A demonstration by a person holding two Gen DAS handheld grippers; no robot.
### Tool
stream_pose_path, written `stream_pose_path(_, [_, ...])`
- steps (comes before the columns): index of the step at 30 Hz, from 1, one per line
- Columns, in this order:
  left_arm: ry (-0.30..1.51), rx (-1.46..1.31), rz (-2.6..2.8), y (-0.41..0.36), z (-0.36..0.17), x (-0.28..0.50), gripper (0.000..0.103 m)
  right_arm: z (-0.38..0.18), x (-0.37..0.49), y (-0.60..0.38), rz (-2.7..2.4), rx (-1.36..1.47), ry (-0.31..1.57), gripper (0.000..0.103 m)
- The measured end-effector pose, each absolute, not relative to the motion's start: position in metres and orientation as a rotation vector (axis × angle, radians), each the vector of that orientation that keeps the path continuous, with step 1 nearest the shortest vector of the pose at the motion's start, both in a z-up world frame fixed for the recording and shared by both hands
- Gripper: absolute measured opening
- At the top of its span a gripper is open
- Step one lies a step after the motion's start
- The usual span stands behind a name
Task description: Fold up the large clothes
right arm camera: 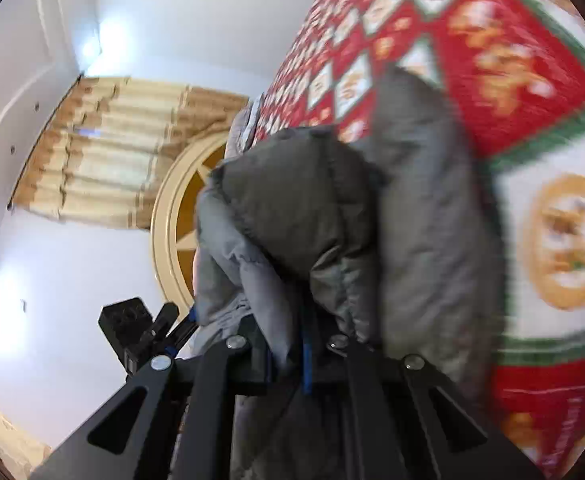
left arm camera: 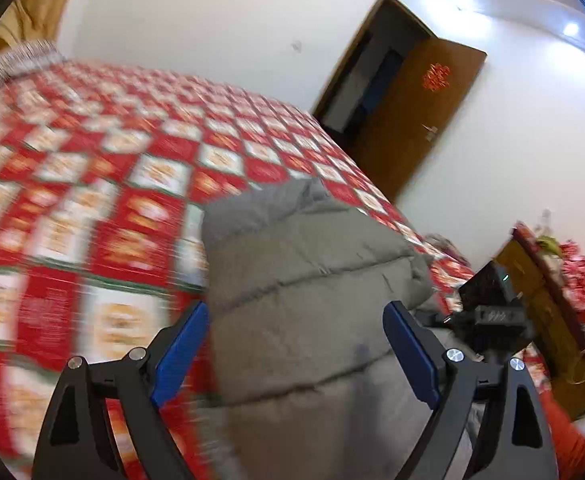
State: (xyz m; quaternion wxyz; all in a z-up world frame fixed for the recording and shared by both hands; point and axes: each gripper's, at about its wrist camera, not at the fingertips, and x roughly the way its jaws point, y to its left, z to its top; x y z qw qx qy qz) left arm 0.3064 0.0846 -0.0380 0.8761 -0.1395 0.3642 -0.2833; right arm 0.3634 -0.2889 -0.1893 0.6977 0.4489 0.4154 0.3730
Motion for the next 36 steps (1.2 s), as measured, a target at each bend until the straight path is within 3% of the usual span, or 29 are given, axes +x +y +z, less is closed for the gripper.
stream_pose_path(9, [0.759, 0.065, -0.504, -0.017, -0.059, 0.297, 0.092, -0.202, 0.351, -0.308, 0.734, 0.856, 0.931, 0.007])
stream_pose_path(22, [0.751, 0.219, -0.388, -0.036, -0.111, 0.312, 0.097, -0.205, 0.350, -0.311, 0.658, 0.864, 0.922, 0.004])
stream_pose_path(25, [0.730, 0.229, -0.398, -0.034, -0.110, 0.308, 0.097, -0.165, 0.343, -0.303, 0.593, 0.714, 0.914, 0.010])
stream_pose_path(27, [0.727, 0.217, -0.408, -0.031, -0.106, 0.307, 0.097, -0.136, 0.329, -0.302, 0.502, 0.590, 0.877, 0.027])
stream_pose_path(29, [0.743, 0.191, -0.439, -0.026, -0.101, 0.307, 0.097, -0.114, 0.321, -0.301, 0.435, 0.505, 0.858, 0.037])
stream_pose_path(33, [0.806, 0.176, -0.497, -0.014, -0.075, 0.309, 0.096, -0.063, 0.316, -0.289, 0.367, 0.310, 0.785, 0.037])
stream_pose_path(36, [0.735, 0.155, -0.526, -0.004, -0.035, 0.288, 0.096, -0.026, 0.321, -0.273, 0.392, 0.239, 0.712, 0.037])
